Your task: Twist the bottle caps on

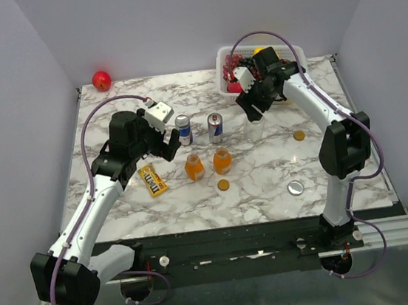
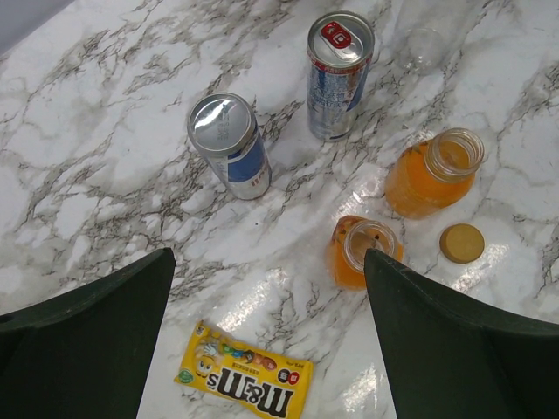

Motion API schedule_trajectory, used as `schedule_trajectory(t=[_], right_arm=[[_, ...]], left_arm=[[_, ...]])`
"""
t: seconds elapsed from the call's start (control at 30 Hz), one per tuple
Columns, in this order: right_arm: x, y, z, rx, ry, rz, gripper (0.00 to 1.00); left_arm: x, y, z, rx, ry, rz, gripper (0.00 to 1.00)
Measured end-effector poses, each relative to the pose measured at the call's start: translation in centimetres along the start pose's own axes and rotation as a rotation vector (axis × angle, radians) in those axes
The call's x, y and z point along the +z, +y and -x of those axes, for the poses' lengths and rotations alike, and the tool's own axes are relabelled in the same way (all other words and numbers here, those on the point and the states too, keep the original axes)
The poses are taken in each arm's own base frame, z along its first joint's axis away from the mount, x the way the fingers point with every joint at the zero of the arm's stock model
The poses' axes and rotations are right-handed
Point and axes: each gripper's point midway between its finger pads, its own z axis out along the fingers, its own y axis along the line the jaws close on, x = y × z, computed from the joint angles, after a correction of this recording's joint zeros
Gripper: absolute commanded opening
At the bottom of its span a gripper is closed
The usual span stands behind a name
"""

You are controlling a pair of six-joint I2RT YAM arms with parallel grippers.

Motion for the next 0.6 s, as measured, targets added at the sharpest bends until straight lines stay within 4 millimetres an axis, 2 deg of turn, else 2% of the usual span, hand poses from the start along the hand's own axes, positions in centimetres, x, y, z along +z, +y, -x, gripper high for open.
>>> schedule_trajectory(t=[0.43, 0.6], right_arm=[[0.5, 0.2, -1.1, 0.018, 0.034, 0.023, 0.68], [0.7, 0.5, -1.4, 0.026, 0.045, 0.042, 0.63]], left_arm=[[0.5, 0.1, -0.2, -0.004, 0.011, -0.003, 0.99], [0.5, 0.1, -0.2, -0.004, 0.012, -0.004, 0.99]])
